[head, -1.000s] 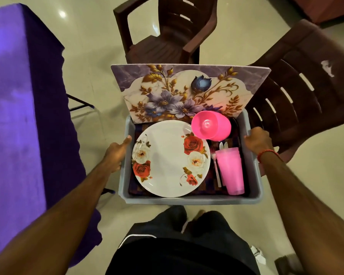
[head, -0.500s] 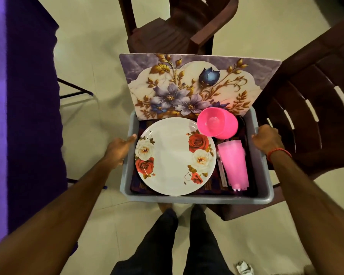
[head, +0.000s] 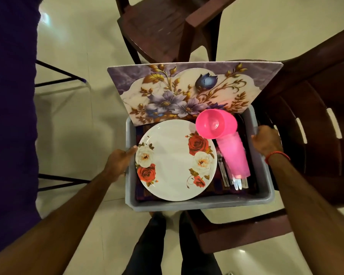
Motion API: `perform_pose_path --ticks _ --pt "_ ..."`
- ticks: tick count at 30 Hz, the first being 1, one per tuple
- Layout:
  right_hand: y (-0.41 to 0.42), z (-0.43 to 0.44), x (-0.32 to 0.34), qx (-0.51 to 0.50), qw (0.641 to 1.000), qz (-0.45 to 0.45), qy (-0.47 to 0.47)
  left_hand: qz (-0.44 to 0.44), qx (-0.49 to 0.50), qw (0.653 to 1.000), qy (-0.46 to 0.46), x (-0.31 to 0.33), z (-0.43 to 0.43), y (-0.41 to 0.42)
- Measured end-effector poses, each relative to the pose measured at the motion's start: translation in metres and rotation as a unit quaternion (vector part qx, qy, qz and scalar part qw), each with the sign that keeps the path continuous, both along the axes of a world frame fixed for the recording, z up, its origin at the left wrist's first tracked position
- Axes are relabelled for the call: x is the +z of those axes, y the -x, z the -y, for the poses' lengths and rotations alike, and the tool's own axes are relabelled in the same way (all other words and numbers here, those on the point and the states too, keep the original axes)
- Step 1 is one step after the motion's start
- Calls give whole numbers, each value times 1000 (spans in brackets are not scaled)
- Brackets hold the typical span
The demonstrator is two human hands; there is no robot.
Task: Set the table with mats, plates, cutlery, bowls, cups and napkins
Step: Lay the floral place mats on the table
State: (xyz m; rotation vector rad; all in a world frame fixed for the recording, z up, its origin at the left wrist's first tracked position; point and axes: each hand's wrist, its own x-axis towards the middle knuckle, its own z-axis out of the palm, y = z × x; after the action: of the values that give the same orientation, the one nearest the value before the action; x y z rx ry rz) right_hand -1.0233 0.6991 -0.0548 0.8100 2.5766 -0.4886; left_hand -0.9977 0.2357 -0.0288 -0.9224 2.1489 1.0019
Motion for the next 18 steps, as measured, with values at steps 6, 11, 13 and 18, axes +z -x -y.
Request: perform_pose_path --ticks 6,11,13,18 --pt "10 -21 -42 25 1000 18 -1 27 26 999 -22 -30 -23 -9" --pt "16 -32 -60 34 999 -7 4 22 17 1000 -5 -45 -38 -18" --pt "17 -34 -67 42 999 -13 3 22 3 1000 0 -45 -40 -17" --pt "13 -36 -79 25 999 10 42 65 -129 989 33 -31 -38 1"
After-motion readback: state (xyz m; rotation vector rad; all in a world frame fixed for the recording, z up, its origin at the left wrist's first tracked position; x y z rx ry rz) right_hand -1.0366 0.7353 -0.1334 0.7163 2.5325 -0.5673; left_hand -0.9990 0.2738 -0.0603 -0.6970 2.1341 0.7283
